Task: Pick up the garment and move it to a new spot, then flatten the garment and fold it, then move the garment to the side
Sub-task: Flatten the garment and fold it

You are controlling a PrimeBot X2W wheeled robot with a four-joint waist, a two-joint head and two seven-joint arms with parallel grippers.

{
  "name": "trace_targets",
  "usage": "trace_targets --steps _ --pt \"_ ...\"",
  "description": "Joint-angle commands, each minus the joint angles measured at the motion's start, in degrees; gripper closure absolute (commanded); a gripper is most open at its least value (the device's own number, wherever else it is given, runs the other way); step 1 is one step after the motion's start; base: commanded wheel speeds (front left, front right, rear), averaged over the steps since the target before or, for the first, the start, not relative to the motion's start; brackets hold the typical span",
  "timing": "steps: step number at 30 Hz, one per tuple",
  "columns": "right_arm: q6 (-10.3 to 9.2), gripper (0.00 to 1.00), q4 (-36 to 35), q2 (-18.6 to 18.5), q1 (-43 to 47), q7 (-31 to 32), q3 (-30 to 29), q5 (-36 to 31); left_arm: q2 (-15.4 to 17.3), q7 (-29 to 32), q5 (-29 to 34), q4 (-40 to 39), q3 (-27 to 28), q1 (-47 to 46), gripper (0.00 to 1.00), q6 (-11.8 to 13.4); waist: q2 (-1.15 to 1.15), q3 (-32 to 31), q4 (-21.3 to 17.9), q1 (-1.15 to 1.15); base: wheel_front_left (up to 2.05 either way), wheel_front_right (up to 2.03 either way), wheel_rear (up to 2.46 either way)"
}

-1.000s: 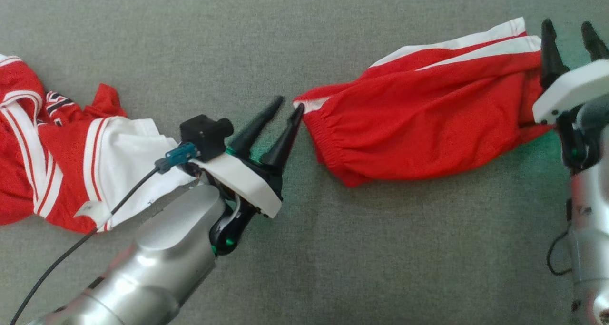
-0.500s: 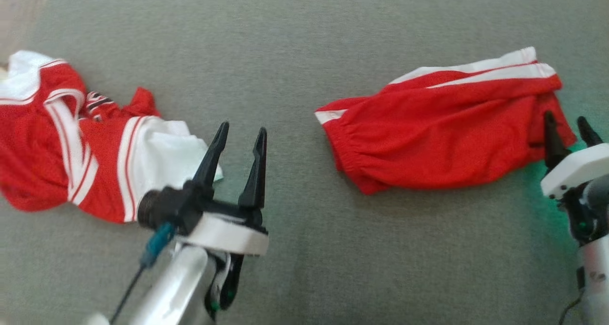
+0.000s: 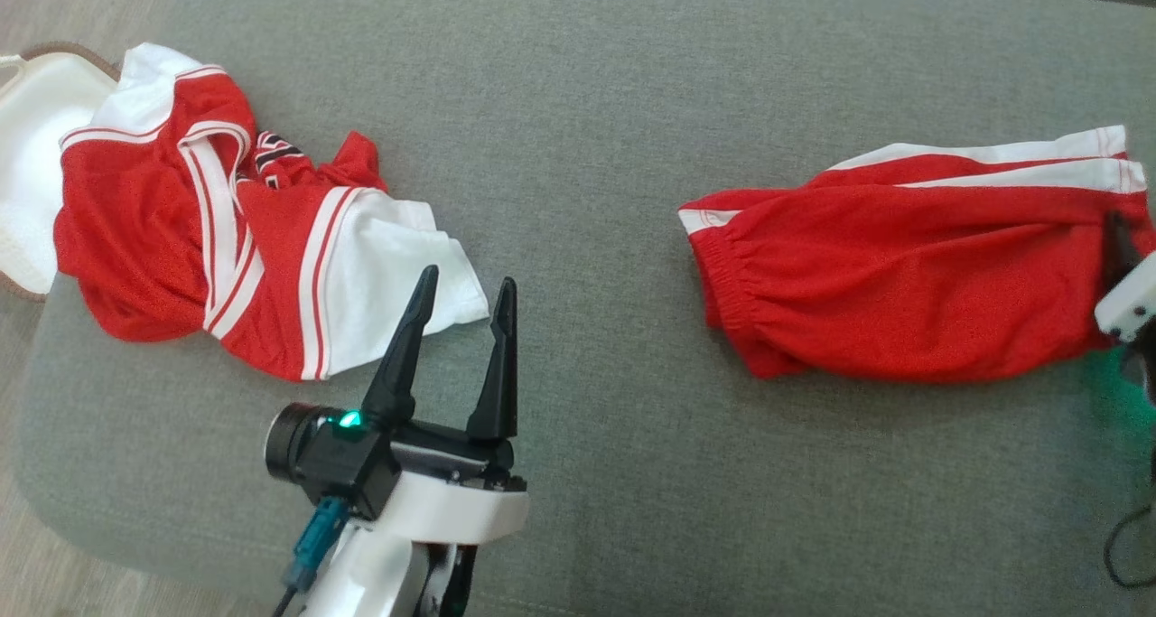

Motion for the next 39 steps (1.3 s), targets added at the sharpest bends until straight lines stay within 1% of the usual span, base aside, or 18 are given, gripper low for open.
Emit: trace_targets --steps 1,2,3,7,11,17,20,22,25,29,33,34,36,39 --pt "0.37 0.40 0.34 -0.13 -0.55 1.39 1.72 -0.08 -0.19 -0.30 0.79 -2.06 2.44 -0.62 0.00 -0.24 0.00 0.05 -0.26 0.01 0.00 0.00 0.00" --pt "0.37 0.79 0.92 0.01 -0.81 1.61 2.18 -0.04 -0.29 -0.30 1.01 -2.01 2.84 -0.52 0.00 -0.31 0.00 -0.01 -0.60 0.01 0.00 0.00 0.00" --pt "0.37 1.00 1.28 0.15 -1.01 1.56 2.63 0.09 -0.37 -0.30 1.22 -1.90 3.23 -0.37 0.00 -0.37 0.00 -0.14 -1.03 0.01 0.00 0.00 0.00" --pt "0.37 1.00 1.25 -0.48 -1.39 -0.78 4.19 1.00 -0.57 -0.30 2.16 -1.60 4.59 0.07 0.00 -1.02 0.00 -1.09 -3.66 0.01 0.00 0.00 0.00" --pt "0.37 1.00 0.86 -2.86 -1.37 -2.70 5.27 1.14 -0.67 -0.30 2.99 -1.44 5.97 0.83 0.00 -1.48 0.00 -2.34 -7.17 0.01 0.00 0.00 0.00" --pt "0.37 1.00 -1.16 -8.22 -1.03 -3.90 5.47 0.59 -0.73 -0.30 4.33 -1.29 7.31 1.71 0.00 -2.55 0.00 -3.53 -11.19 0.01 0.00 0.00 0.00" --pt "0.37 1.00 -3.30 -8.60 -1.24 -4.10 6.45 1.80 -0.76 -0.30 4.61 -1.11 7.94 1.88 0.00 -2.87 0.00 -4.00 -12.44 0.01 0.00 0.00 0.00" --pt "0.37 1.00 -5.30 -7.60 -1.44 -4.20 7.43 3.03 -0.78 -0.30 4.65 -0.90 8.16 2.04 0.00 -3.09 0.00 -4.50 -13.06 0.01 0.00 0.00 0.00" --pt "0.37 1.00 -8.92 -4.89 -1.51 -4.28 9.14 4.46 -0.81 -0.30 4.55 -0.34 8.09 2.49 0.00 -3.41 0.00 -5.59 -13.71 0.01 0.00 0.00 0.00" --pt "0.37 1.00 -14.27 0.15 -1.04 -3.79 11.91 4.84 -0.84 -0.30 4.40 0.52 7.83 3.08 0.00 -3.53 0.00 -7.22 -13.96 0.01 0.00 0.00 0.00" --pt "0.37 1.00 -19.47 6.47 -0.21 -3.05 14.39 4.31 -0.85 -0.30 4.06 0.91 7.50 3.52 0.00 -3.51 0.00 -8.80 -13.44 0.01 0.00 0.00 0.00" --pt "0.37 1.00 -19.47 6.47 -0.21 -3.05 14.39 4.31 -0.85 -0.30 4.06 0.91 7.50 3.52 0.00 -3.51 0.00 -8.80 -13.44 0.01 0.00 0.00 0.00" --pt "0.37 1.00 -21.56 9.57 0.62 -2.86 15.80 3.81 -0.86 -0.30 3.81 1.02 7.17 3.76 0.00 -3.39 0.00 -9.48 -12.87 0.01 0.00 0.00 0.00" --pt "0.37 1.00 -23.96 12.39 2.67 -2.38 19.12 2.69 -0.86 -0.30 3.36 1.02 6.83 4.05 0.00 -3.07 0.00 -10.06 -11.96 0.01 0.00 0.00 0.00"
